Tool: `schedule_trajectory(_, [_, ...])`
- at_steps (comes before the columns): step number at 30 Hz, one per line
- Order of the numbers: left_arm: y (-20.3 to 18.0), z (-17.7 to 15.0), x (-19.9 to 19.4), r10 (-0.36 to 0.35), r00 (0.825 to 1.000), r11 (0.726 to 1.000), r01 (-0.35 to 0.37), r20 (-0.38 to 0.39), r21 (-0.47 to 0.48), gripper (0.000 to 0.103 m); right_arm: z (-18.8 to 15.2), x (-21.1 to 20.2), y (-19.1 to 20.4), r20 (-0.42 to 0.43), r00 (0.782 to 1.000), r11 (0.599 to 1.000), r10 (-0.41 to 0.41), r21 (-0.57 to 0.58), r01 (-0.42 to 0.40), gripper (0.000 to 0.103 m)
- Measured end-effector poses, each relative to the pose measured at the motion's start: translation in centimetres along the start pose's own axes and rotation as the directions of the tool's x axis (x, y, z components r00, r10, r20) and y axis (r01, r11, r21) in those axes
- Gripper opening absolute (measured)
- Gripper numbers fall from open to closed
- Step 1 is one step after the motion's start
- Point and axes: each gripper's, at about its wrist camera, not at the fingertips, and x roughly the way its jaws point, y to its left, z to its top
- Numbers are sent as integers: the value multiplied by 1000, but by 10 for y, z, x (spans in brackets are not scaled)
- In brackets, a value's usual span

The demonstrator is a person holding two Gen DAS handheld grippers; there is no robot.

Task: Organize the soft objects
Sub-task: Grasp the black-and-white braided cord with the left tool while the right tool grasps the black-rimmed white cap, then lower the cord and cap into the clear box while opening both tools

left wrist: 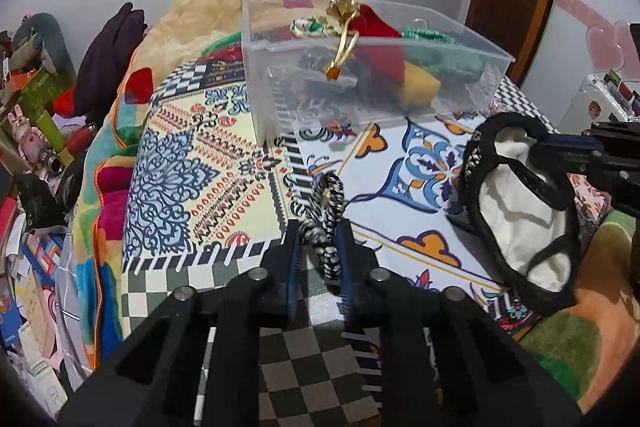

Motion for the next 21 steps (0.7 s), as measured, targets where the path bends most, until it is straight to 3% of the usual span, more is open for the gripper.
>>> schedule_trajectory(10, [-5, 33, -45, -1, 986, 1000, -1, 164, 13, 14, 29, -32, -6, 151, 988, 999, -36, 33, 32, 6])
schedule_trajectory(14, [-7, 42, -58, -6, 978, 1000, 2, 210, 23, 14, 31, -26, -12, 118, 991, 998, -62, 19, 60, 7])
schedule_trajectory(15, [-7, 43, -58, -11, 978, 1000, 5, 210, 25, 14, 29, -21, -13, 91, 994, 998, -67, 18, 65, 9])
schedule_trajectory(17, [-9, 42, -56, -15, 979, 1000, 9, 203, 30, 14, 25, -6, -20, 22, 998, 998, -55, 30, 55, 27])
schedule_trajectory(18, [-10, 41, -55, -15, 980, 999, 9, 199, 33, 14, 22, 0, -22, 0, 999, 998, -45, 41, 45, 44])
schedule_trajectory(19, [-11, 40, -54, -14, 981, 999, 7, 195, 36, 14, 19, 8, -25, -17, 999, 998, -40, 52, 41, 53])
schedule_trajectory(21, [-12, 37, -52, -13, 982, 999, 5, 187, 41, 14, 16, 20, -27, -56, 998, 998, -34, 50, 37, 54])
